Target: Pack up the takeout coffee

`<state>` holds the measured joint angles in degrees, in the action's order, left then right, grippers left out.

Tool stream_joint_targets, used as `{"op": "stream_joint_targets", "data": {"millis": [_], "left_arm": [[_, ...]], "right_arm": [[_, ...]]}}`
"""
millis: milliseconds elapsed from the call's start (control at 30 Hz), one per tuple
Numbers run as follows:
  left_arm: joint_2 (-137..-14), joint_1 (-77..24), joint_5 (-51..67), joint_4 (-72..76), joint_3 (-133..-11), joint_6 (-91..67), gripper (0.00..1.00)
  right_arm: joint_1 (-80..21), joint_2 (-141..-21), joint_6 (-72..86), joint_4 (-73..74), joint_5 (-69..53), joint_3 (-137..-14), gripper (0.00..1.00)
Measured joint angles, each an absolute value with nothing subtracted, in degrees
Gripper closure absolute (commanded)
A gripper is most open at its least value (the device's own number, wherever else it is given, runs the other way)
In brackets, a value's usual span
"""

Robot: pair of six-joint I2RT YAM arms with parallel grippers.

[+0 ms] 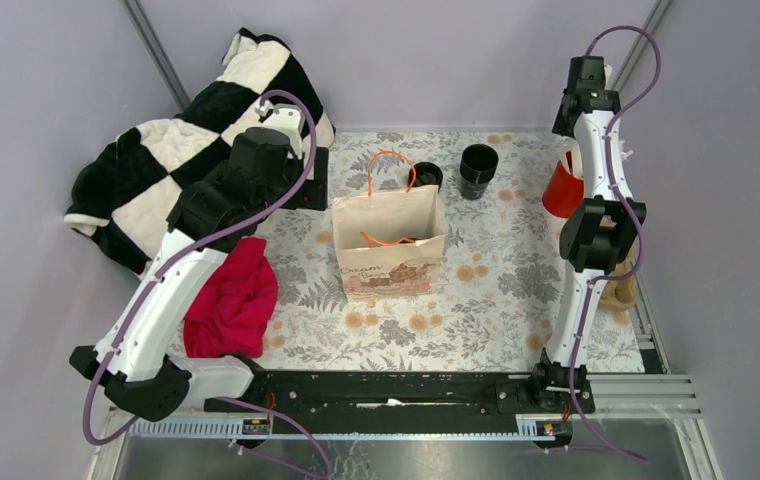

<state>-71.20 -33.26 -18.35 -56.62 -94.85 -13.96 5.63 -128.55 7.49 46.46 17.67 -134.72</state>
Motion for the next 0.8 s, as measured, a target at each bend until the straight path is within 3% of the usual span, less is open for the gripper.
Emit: {"op": "stream_joint_targets", "data": {"millis": [233,433,800], "left_arm": [[-71.9,-32.8,-18.4,-57.2,-96.0,-14.0,0.01],[-72.5,-32.6,-18.3,-57.3,-96.3,-13.9,0.01],[-72.5,-32.6,-18.2,-57.3,-96.3,-14.0,0.01]], "right_arm": [[5.6,-130.5,6.3,45.8,19.7,-136.7,0.71],[5.6,-130.6,5.9,45.7,20.9,-137.4,0.93],[4.3,-128.9,5.0,46.6,25.3,-136.6,0.98]]}}
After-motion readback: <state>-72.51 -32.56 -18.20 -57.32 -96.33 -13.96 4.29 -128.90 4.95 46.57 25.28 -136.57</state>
